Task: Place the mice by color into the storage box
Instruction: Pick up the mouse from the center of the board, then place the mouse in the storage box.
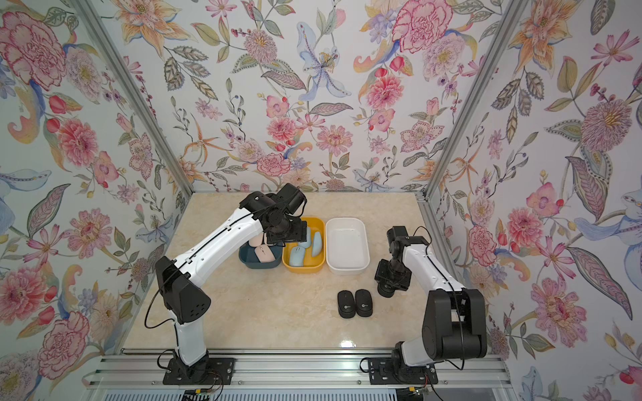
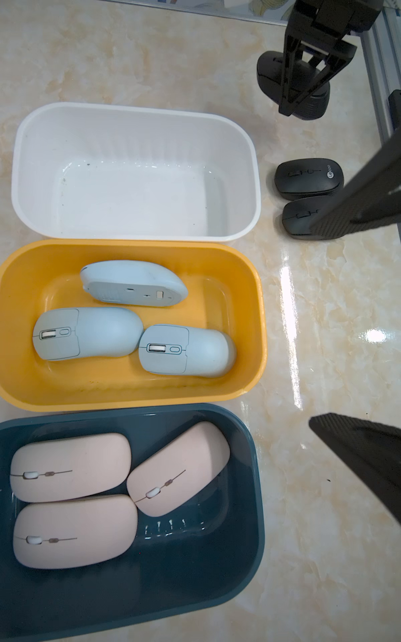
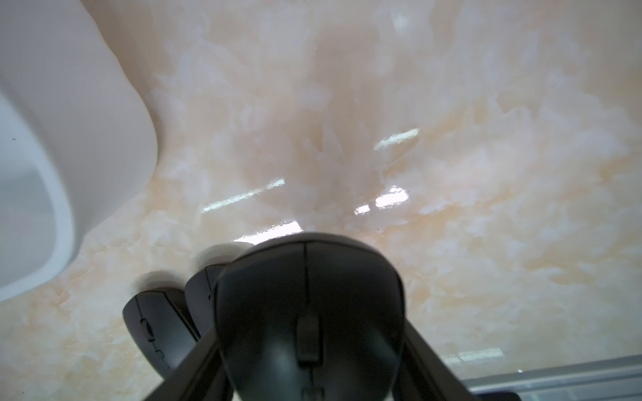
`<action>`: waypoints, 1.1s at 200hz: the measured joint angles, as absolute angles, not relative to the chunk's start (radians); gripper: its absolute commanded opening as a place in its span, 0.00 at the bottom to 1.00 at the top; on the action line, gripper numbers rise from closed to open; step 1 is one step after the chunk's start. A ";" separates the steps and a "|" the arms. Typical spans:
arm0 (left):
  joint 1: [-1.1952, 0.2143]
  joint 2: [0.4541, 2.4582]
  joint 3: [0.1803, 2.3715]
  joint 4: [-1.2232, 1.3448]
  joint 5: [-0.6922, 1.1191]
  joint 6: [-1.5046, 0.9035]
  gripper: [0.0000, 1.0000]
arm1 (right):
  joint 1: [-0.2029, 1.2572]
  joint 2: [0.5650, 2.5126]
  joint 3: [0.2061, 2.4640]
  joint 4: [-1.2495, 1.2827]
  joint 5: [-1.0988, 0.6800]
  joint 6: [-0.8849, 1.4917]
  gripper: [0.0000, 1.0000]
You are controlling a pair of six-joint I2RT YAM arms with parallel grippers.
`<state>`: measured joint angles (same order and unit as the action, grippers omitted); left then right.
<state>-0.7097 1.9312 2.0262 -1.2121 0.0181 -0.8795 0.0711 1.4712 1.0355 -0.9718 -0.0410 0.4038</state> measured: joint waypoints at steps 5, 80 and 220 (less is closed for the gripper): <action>-0.709 1.931 2.026 -1.212 0.018 -0.879 0.83 | 0.071 1.468 1.055 -0.982 -0.041 0.403 0.51; -0.708 1.931 2.026 -1.212 0.019 -0.880 0.84 | 0.110 1.501 1.398 -1.088 -0.045 0.395 0.51; -0.693 1.840 1.950 -1.212 0.018 -0.905 0.84 | 0.317 2.042 1.860 -1.096 -0.043 0.378 0.51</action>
